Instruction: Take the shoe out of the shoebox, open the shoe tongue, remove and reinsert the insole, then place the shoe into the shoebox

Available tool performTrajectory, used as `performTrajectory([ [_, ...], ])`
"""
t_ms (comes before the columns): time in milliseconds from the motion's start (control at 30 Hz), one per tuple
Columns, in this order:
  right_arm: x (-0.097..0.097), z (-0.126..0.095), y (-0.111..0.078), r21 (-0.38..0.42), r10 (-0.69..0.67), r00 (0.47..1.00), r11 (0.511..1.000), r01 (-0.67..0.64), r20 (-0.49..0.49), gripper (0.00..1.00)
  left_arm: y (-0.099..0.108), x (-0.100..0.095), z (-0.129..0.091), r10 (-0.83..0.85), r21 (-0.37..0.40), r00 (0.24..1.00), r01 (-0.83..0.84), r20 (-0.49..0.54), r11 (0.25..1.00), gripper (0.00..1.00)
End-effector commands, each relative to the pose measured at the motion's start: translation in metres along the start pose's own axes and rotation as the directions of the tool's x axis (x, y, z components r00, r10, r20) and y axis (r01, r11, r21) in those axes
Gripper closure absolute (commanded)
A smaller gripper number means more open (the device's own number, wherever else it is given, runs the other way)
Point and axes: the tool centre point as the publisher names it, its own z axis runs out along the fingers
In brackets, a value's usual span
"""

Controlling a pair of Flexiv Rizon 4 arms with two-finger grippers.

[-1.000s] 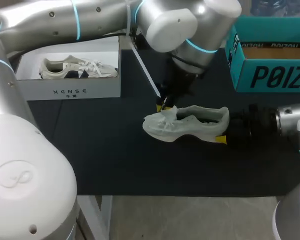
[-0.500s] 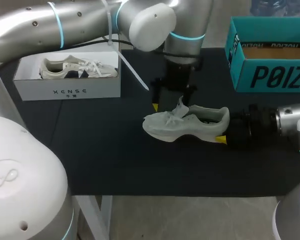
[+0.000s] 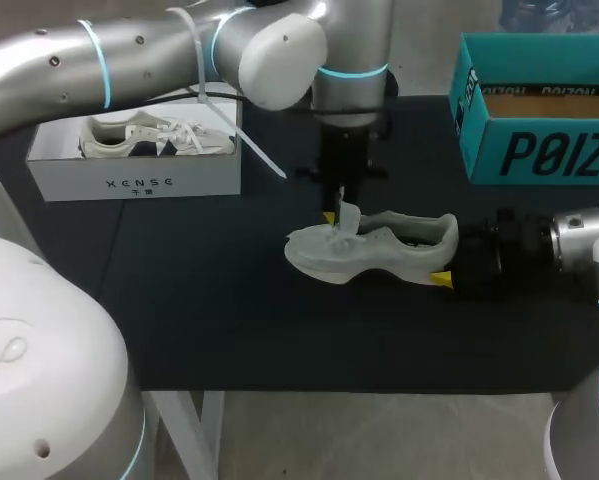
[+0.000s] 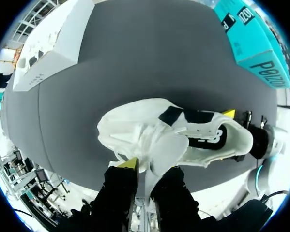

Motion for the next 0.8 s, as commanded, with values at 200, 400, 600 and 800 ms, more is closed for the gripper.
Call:
performTrajectory([
  [200, 0.001, 0.003, -0.003, 0.005, 0.000, 1.000, 1.000, 0.000, 0.002, 1.00, 0.002, -0.020, -0.001, 0.019, -0.003, 0.999, -0.019, -0.043, 1.000, 1.00],
  [400, 0.001, 0.003, -0.003, 0.005, 0.000, 1.000, 1.000, 0.000, 0.002, 1.00, 0.005, -0.033, 0.014, 0.024, -0.035, 0.998, -0.026, -0.066, 0.999, 1.00],
  [600, 0.001, 0.003, -0.003, 0.005, 0.000, 1.000, 1.000, 0.000, 0.002, 1.00, 0.008, -0.034, 0.026, 0.037, -0.076, 0.996, -0.043, -0.082, 0.996, 1.00],
  [800, 0.001, 0.003, -0.003, 0.005, 0.000, 1.000, 1.000, 0.000, 0.002, 1.00, 0.005, -0.023, 0.007, 0.100, -0.012, 0.989, -0.102, -0.106, 0.995, 0.00],
])
